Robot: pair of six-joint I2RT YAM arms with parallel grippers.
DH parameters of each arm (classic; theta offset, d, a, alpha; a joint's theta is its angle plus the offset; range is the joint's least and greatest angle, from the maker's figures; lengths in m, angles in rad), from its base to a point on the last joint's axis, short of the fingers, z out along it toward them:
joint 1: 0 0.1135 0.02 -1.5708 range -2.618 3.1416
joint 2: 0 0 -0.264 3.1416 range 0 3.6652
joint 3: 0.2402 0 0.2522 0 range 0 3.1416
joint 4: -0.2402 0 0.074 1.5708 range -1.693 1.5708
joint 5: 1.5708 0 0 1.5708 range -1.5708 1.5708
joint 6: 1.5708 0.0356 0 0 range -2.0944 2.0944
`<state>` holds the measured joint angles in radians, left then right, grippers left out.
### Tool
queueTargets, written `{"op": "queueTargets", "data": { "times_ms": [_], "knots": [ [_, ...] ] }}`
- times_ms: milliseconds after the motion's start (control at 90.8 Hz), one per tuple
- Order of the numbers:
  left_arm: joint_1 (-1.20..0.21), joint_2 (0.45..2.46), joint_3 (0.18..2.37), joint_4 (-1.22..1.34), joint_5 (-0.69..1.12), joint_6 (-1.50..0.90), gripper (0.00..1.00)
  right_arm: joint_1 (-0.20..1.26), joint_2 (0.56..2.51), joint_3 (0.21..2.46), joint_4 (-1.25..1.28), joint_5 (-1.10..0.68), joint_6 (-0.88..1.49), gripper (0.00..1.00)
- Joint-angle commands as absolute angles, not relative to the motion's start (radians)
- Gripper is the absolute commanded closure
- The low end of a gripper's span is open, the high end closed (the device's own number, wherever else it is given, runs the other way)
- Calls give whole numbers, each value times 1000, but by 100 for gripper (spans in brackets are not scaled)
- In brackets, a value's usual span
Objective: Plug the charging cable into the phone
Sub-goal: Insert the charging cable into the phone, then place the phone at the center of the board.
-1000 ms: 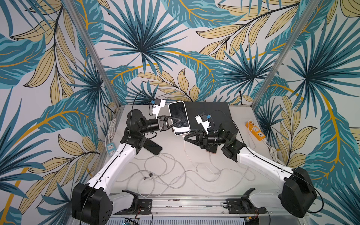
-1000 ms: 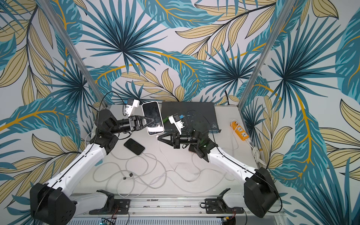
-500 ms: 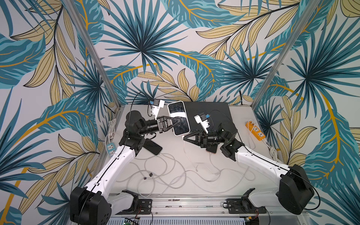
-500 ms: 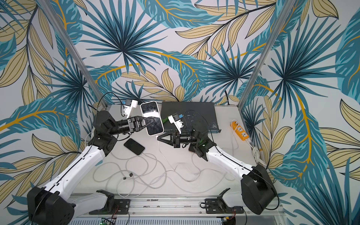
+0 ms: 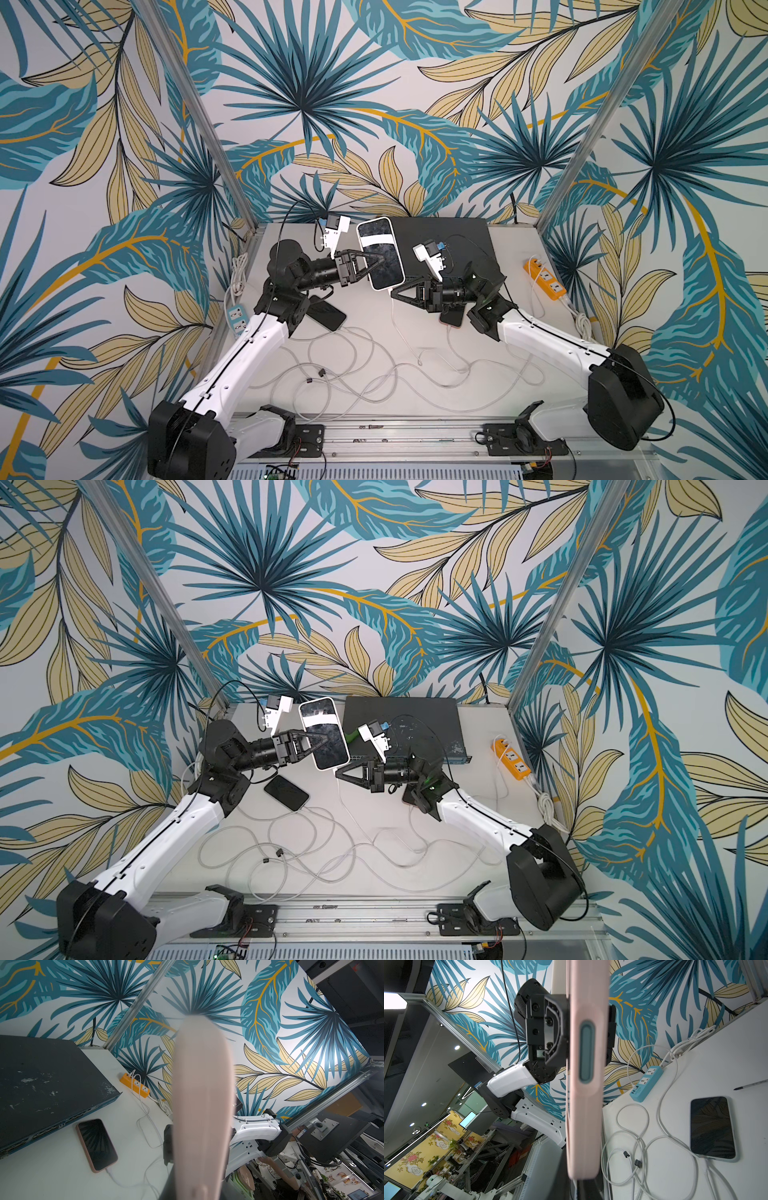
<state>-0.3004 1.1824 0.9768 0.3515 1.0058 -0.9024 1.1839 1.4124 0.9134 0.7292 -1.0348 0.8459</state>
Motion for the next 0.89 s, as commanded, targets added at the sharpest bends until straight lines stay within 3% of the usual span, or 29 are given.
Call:
{"op": "queueTargets", "data": {
  "times_ms": [0,44,132,297,496,628,881],
  "knots": [
    [-349,1161,949,310,1151,-888,100,1151,1421,968,862,-888,859,100],
    [-350,1164,957,294,1147,-879,100,1148,1422,969,846,-888,854,99],
    [-349,1175,992,213,1131,-830,100,1143,1406,962,781,-895,826,59],
    [-326,1217,1040,189,1100,-830,100,1121,1321,882,623,-895,743,36],
    [-314,1297,1052,93,996,-789,100,994,1098,646,456,-765,695,28],
    [-341,1440,965,188,971,-835,100,885,947,564,272,-647,666,29],
    [-421,1685,908,285,874,-827,100,798,883,528,193,-607,684,30]
  ]
}}
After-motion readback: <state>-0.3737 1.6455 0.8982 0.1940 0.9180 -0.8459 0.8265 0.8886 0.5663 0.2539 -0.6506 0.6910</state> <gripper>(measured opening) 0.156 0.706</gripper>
